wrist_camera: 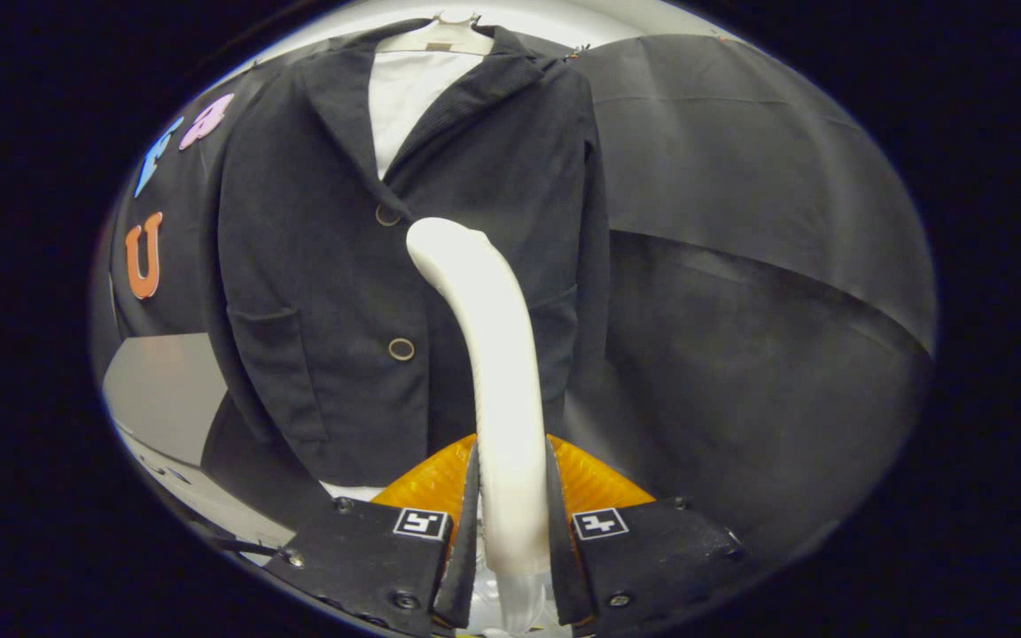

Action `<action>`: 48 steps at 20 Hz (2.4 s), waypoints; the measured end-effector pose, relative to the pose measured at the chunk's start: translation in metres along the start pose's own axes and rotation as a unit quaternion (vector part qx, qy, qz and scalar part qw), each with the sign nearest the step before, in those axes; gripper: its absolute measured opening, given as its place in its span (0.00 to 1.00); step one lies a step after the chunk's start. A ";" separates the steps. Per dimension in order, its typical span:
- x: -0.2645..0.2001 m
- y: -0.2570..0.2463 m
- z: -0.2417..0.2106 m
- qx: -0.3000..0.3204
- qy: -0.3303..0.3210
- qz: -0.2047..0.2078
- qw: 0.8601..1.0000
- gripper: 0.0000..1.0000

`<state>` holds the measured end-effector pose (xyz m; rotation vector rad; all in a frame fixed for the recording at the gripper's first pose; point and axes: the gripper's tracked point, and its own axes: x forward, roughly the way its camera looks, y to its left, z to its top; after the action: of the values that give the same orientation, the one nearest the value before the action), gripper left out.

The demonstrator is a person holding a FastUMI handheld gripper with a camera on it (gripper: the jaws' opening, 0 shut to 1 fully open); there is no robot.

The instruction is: Iron the clothes twice with a garment steamer, once on the left side and once on the right side.

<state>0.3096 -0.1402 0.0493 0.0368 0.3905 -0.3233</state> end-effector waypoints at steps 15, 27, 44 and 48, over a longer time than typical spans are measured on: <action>0.022 0.006 -0.075 -0.010 0.071 0.000 0.997 0.38; 0.024 0.007 -0.087 -0.011 0.102 0.021 0.994 0.38; -0.086 0.018 -0.102 0.052 0.055 0.045 0.996 0.38; -0.182 0.057 -0.120 0.044 0.025 0.073 0.996 0.38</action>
<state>0.1242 -0.0191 0.0062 0.1594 0.4212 -0.1958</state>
